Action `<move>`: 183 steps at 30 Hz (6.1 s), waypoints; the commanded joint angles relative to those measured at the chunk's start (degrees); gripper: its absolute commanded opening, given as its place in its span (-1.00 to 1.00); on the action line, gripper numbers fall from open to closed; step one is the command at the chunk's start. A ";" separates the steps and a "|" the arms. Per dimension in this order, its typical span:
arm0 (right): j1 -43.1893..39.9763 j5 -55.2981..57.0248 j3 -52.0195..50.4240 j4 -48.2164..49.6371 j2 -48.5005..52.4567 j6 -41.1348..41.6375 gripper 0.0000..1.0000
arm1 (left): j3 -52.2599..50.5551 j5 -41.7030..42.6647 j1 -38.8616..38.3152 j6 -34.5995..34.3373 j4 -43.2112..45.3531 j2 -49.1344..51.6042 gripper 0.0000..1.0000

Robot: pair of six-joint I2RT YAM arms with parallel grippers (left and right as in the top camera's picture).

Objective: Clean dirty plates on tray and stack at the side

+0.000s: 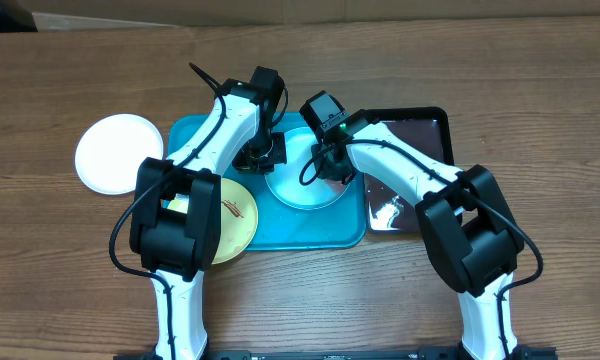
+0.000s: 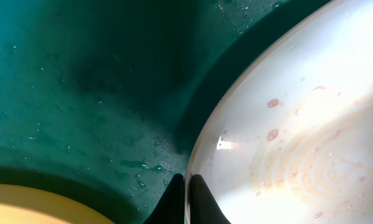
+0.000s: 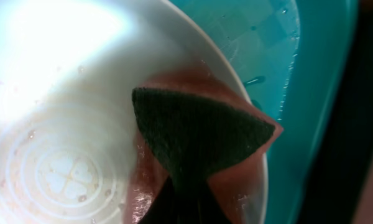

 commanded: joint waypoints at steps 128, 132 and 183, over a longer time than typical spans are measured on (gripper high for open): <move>-40.70 -13.07 10.86 -21.92 -6.60 -9.05 -0.46 | -0.33 -1.95 -0.39 2.64 3.04 1.14 -0.53; -40.85 -9.16 10.88 -21.94 -6.60 -9.05 -0.30 | -1.03 -2.10 -0.39 2.64 3.50 1.18 -0.53; -51.23 -2.38 10.86 -22.14 -6.60 -7.74 1.00 | 33.11 -19.71 -14.88 11.78 -0.79 0.96 -0.92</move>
